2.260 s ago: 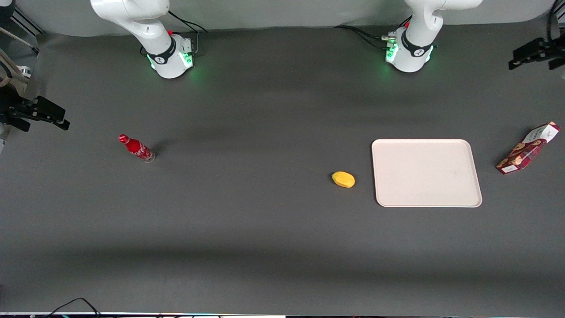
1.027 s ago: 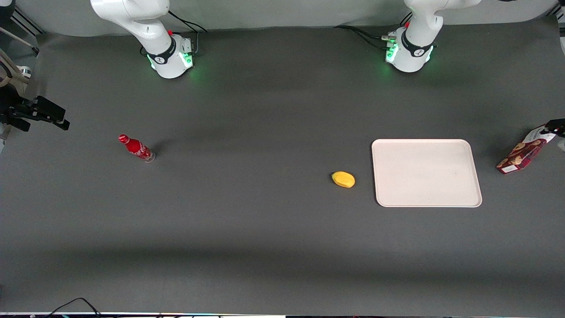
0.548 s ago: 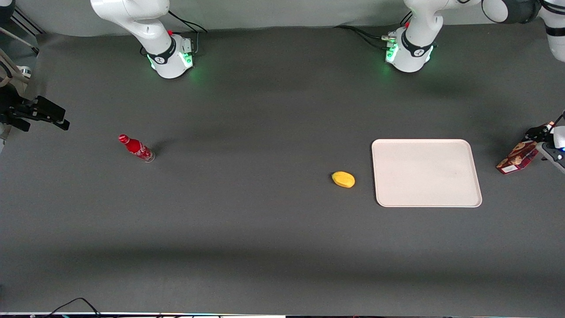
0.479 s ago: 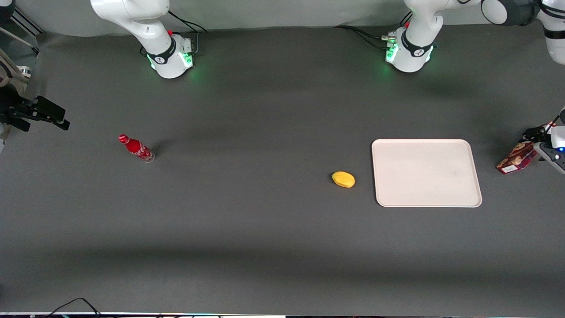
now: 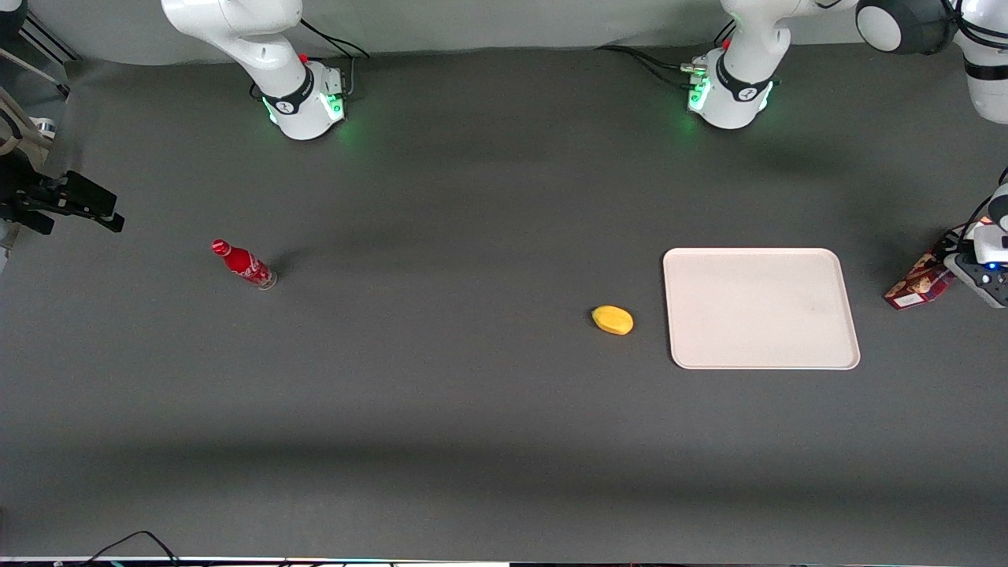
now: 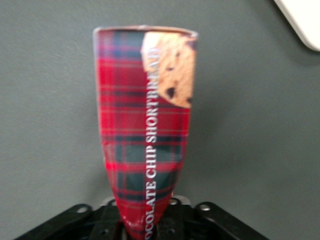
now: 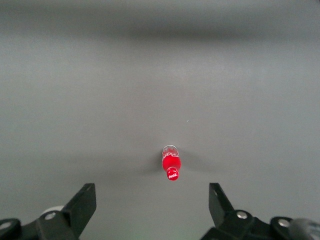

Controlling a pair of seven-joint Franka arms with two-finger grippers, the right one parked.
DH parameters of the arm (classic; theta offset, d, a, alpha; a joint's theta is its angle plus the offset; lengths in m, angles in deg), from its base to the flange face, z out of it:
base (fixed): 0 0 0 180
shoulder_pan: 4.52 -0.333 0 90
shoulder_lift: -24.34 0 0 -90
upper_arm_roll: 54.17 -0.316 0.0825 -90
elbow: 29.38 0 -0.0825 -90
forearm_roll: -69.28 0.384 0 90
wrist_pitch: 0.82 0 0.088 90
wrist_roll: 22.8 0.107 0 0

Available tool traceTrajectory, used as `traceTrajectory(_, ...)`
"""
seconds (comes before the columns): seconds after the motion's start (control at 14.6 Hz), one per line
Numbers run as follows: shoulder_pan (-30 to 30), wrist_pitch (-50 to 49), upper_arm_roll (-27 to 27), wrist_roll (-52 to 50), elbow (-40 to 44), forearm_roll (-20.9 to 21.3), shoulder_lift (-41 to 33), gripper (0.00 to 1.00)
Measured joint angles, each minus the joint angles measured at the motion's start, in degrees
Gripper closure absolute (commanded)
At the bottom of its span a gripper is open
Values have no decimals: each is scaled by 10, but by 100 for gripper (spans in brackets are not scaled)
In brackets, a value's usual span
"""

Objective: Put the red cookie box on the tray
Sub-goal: 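Close the left gripper on the end of the red plaid cookie box, then lift the box with the left gripper and carry it over the tray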

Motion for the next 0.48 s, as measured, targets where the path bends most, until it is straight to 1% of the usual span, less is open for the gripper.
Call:
traceTrajectory(0.14,2,-42,-5,-6,26,0,-2,100)
traceTrajectory(0.27,7,-134,-20,-30,81,3,-4,100)
traceTrajectory(0.34,9,-190,-28,-51,118,13,-6,100)
traceTrajectory(0.48,13,-301,-37,-107,202,52,-15,100)
